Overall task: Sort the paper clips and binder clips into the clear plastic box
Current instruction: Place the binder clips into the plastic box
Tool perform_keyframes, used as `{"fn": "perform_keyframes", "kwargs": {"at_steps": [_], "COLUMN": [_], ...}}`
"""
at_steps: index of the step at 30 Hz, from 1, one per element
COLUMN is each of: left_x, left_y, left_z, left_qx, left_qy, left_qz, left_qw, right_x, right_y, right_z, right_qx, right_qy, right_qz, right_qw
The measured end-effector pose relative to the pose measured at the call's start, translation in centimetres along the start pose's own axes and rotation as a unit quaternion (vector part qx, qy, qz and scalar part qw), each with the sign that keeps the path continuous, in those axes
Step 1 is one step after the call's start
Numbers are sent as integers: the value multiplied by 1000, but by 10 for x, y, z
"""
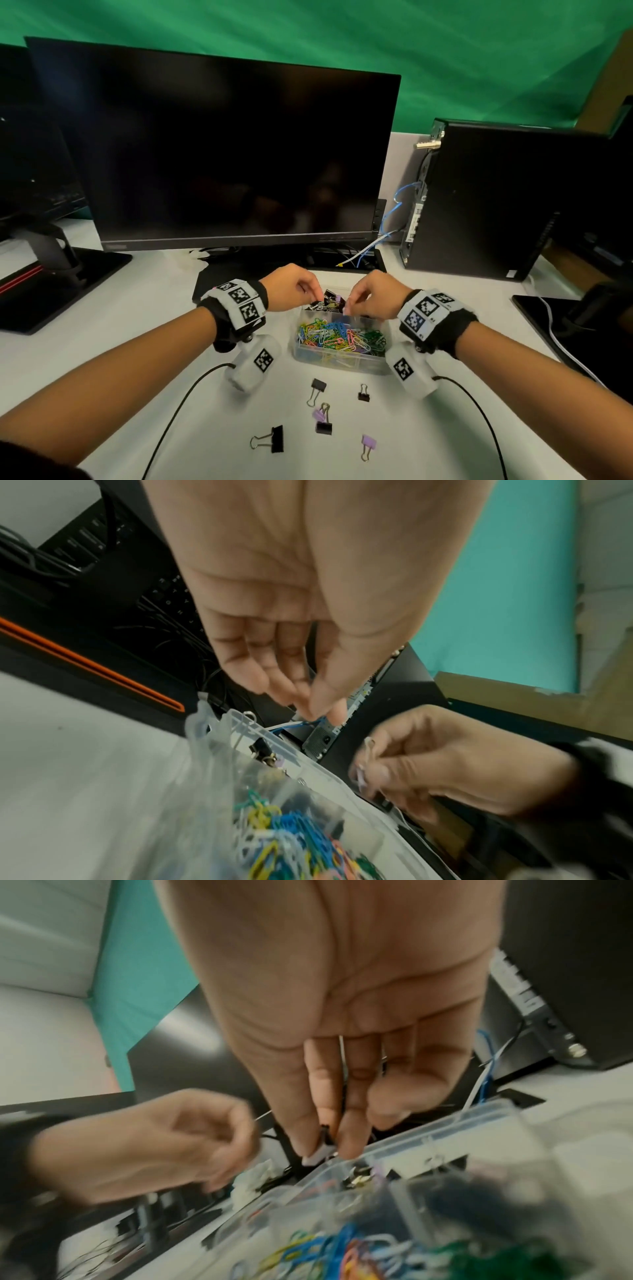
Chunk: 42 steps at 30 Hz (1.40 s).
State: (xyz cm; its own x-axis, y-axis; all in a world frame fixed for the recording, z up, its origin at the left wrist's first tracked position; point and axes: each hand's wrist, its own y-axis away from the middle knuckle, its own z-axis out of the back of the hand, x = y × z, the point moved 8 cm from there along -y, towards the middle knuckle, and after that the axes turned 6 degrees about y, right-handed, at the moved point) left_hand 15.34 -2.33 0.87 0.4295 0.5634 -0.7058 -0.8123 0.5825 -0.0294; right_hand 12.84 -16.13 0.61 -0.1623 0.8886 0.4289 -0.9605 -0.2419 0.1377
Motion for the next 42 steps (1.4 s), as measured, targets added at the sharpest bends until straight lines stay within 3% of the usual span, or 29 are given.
{"fn": "perform_keyframes", "kwargs": {"at_steps": [6,9,11,15,20,24,28,32,37,42], "left_x": [-7,0,5,16,17,8,-11,-19,-24,-25], "left_y": [63,92,107,126,133,127,117,111,104,102], "left_z": [-31,-49,-55,-64,-74,-80,-87,-102,-113,-116], "left_qx": [142,210,228,218,193,177,160,182,190,197], "left_qy": [-53,-104,-132,-129,-99,-100,-96,-136,-110,-119], "left_qz": [18,61,83,114,128,117,83,59,27,19], "left_qw": [988,970,961,961,968,972,979,972,975,973], "right_x": [-40,-30,-13,23,32,17,14,20,11,13], "right_y": [-3,9,25,68,102,104,101,100,102,106], "right_z": [22,22,16,-13,-56,-85,-93,-92,-96,-98], "right_qx": [-73,-75,-36,73,131,156,133,135,182,211], "right_qy": [53,60,53,96,216,215,172,115,-22,-55], "right_qz": [-98,-74,-27,71,138,122,107,119,60,45], "right_qw": [991,993,998,990,958,956,970,977,981,975]}}
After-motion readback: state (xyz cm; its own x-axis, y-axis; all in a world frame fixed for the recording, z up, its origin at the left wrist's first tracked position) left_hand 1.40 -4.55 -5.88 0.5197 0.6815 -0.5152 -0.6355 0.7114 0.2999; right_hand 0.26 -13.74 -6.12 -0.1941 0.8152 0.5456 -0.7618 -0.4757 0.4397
